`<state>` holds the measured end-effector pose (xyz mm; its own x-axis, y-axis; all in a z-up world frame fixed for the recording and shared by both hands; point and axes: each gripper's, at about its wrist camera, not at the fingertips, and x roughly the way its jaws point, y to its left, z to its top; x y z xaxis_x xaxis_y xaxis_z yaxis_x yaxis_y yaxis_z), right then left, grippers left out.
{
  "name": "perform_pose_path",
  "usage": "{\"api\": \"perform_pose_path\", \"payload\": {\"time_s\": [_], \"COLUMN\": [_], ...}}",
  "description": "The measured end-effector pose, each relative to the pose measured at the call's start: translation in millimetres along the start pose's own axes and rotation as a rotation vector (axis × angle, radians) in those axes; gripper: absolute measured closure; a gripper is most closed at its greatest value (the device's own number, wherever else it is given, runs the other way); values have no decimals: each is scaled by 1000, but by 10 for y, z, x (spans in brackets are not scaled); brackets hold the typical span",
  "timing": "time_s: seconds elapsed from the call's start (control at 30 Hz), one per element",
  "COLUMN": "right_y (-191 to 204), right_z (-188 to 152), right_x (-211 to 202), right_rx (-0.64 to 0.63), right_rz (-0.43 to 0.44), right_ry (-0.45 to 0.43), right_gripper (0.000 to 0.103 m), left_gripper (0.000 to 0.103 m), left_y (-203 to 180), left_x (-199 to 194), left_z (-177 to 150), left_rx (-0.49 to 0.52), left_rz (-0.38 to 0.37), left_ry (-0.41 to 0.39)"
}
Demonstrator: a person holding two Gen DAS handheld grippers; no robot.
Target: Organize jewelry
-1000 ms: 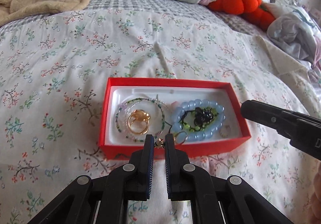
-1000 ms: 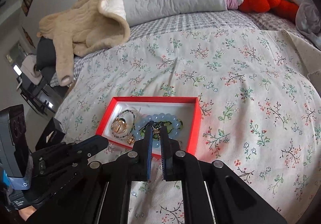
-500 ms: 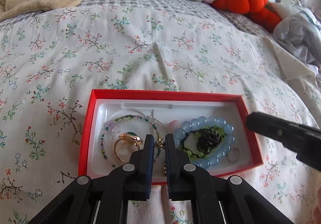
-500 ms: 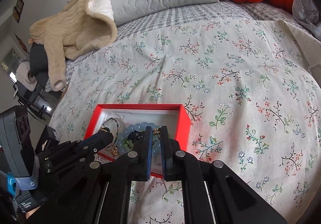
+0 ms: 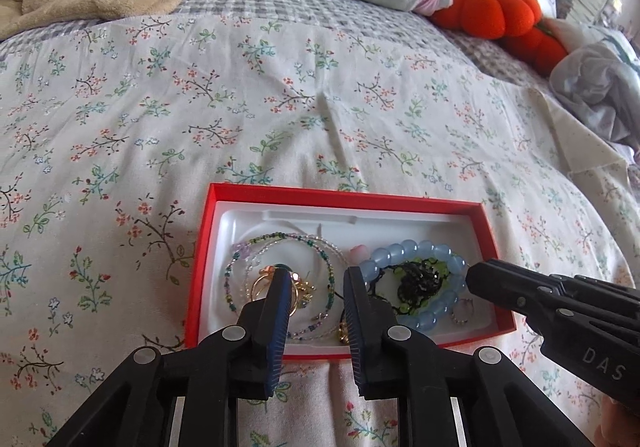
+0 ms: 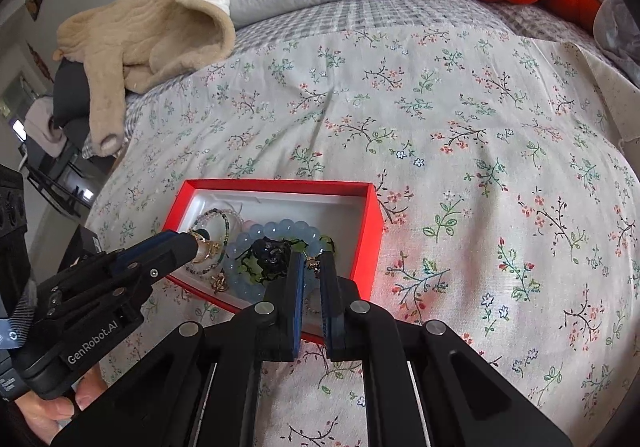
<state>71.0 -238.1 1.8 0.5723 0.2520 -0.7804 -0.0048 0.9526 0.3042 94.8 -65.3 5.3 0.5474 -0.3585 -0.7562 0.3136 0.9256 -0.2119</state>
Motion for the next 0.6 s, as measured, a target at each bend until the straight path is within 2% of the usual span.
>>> {"api": "perform_pose_path", "payload": {"time_s": [0.1, 0.23, 0.47, 0.5, 0.57, 0.6], "right_y": [15, 60, 92, 102, 116, 123], "right_z": [3, -23, -128, -156, -228, -266], "right_x": [-18, -52, -181, -207, -266, -295], "right_rx": [8, -5, -16, -20, -22, -23], "right_rz": [0, 1, -10, -19, -37, -34], "right_ry": [4, 12, 22, 24, 21, 20], "right_gripper": [93, 76, 72, 68, 51, 48], "left_gripper": [69, 59, 34, 31, 22, 20], "left_y": [4, 33, 110, 125, 152, 160], "left_x": [-49, -118, -240, -254, -278, -294], "left_z": [-7, -14, -104, -124, -160, -179], "left_rx": [11, 12, 16, 14, 11, 10], "left_rz": [19, 38, 93, 102, 127, 139], "left_ry": [-5, -6, 8, 14, 28, 31]}}
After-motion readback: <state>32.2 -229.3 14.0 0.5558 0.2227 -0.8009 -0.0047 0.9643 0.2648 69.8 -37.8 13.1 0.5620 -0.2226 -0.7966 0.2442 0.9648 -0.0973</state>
